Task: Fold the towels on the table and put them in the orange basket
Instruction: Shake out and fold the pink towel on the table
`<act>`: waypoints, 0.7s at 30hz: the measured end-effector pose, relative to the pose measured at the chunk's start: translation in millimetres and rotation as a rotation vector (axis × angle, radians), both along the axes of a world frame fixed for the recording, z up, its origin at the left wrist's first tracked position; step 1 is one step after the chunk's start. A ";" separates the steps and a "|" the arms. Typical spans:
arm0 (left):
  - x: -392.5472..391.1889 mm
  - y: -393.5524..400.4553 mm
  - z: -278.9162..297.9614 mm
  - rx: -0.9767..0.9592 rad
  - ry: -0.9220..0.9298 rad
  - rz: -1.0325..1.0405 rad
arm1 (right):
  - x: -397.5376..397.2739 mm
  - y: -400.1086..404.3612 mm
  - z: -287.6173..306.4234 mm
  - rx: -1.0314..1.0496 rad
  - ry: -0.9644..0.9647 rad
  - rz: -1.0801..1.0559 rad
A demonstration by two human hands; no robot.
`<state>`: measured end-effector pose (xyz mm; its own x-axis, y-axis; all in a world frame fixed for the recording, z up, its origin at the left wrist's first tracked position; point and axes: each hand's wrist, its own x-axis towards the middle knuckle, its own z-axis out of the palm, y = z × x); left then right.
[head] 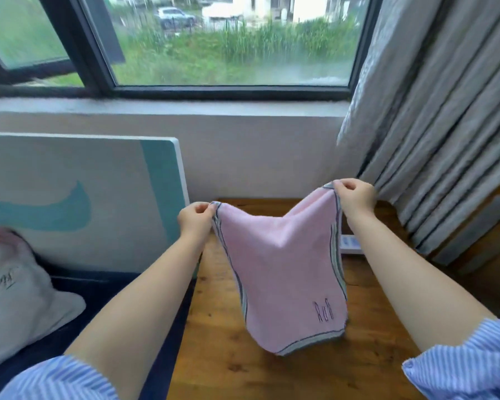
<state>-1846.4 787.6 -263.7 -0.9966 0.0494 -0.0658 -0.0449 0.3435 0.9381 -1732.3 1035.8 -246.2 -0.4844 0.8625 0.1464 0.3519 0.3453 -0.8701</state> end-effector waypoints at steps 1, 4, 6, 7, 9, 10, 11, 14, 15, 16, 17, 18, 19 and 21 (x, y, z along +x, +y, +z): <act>-6.8 5.1 13.9 0.046 0.026 0.044 | -7.9 5.9 14.5 -0.014 0.091 -0.040; -23.4 12.9 46.6 0.106 0.084 0.197 | -22.0 24.6 46.4 0.007 0.169 -0.126; -30.5 13.5 58.4 0.115 0.095 0.259 | -23.1 33.3 58.8 0.118 0.030 -0.134; -34.0 13.1 61.2 0.122 0.083 0.266 | -22.9 36.3 62.1 0.166 -0.050 -0.117; -38.6 11.1 62.6 0.086 0.059 0.263 | -22.9 38.6 64.7 0.211 -0.195 -0.065; -40.5 9.5 61.8 0.052 0.051 0.259 | -23.2 38.7 64.2 0.212 -0.258 -0.033; -43.3 8.1 60.1 0.030 0.043 0.258 | -24.1 38.3 63.6 0.213 -0.312 -0.007; -52.5 5.4 56.1 -0.010 0.024 0.255 | -28.5 40.3 62.1 0.211 -0.381 0.025; -56.6 5.7 56.2 -0.018 0.016 0.251 | -30.9 41.9 62.8 0.195 -0.381 0.018; -61.1 6.4 57.2 -0.015 -0.002 0.244 | -34.3 44.0 63.9 0.173 -0.371 0.008; -65.8 7.3 57.9 -0.002 -0.030 0.234 | -37.5 45.8 65.0 0.152 -0.355 -0.001; -69.3 8.9 58.7 0.010 -0.061 0.225 | -40.6 48.0 65.4 0.136 -0.336 -0.004; -74.4 10.9 59.8 0.019 -0.086 0.219 | -45.9 50.0 66.6 0.120 -0.315 -0.004; -80.7 14.8 61.2 0.028 -0.112 0.198 | -53.9 51.1 64.8 0.071 -0.230 -0.014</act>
<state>-1927.1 802.4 -202.5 -0.9736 -0.1434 -0.1775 -0.2130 0.2911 0.9327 -1786.2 1086.9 -181.4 -0.5002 0.8608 0.0938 0.5433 0.3963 -0.7401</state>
